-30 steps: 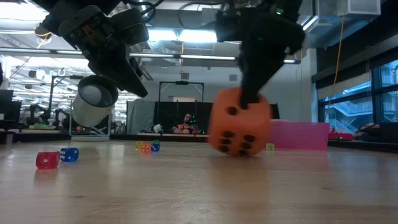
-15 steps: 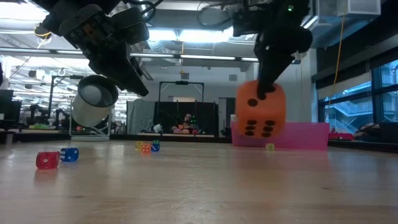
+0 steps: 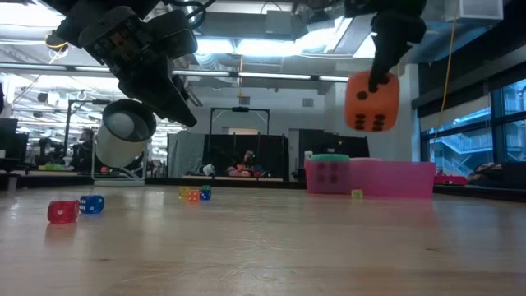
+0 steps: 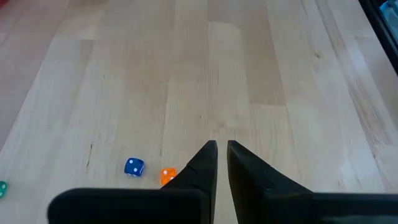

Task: Pick & Place Dice
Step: Put the large orange dice into the red bin

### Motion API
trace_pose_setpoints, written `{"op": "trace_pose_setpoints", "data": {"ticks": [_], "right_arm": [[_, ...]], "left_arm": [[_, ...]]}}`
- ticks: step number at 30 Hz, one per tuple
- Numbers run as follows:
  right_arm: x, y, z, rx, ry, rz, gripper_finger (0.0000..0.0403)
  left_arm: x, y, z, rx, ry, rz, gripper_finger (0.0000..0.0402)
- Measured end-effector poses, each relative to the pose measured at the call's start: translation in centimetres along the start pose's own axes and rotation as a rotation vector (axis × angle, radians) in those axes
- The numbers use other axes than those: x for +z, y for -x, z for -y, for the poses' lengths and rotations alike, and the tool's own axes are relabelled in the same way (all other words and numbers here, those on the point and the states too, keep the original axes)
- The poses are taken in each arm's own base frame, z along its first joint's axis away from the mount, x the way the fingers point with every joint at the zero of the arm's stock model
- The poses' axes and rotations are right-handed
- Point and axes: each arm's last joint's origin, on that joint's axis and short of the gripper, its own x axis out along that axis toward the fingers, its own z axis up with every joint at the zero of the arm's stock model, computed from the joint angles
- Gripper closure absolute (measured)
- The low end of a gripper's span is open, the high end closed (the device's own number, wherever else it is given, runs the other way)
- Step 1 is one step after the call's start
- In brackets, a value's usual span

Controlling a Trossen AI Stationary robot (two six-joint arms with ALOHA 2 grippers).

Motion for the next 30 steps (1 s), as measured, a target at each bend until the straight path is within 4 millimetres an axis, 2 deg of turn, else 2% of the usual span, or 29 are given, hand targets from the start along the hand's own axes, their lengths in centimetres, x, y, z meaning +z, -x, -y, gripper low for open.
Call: {"op": "trace_pose_setpoints", "data": {"ticks": [6, 14, 22, 30], "right_arm": [[-0.4, -1.0, 3.0, -0.102, 0.001, -0.099, 0.0316], [0.4, -2.9, 5.3, -0.177, 0.031, -0.112, 0.0325], [-0.7, -8.0, 5.7, -0.184, 0.086, -0.158, 0.0337], [-1.6, -10.9, 5.4, -0.14, 0.085, -0.138, 0.0353]], "left_arm": [[0.0, 0.0, 0.0, 0.001, -0.001, 0.0, 0.0371], [0.0, 0.0, 0.0, 0.002, -0.002, 0.0, 0.0378], [0.0, 0.0, 0.0, 0.002, -0.004, 0.0, 0.038], [0.0, 0.0, 0.0, 0.003, -0.003, 0.0, 0.0382]]}}
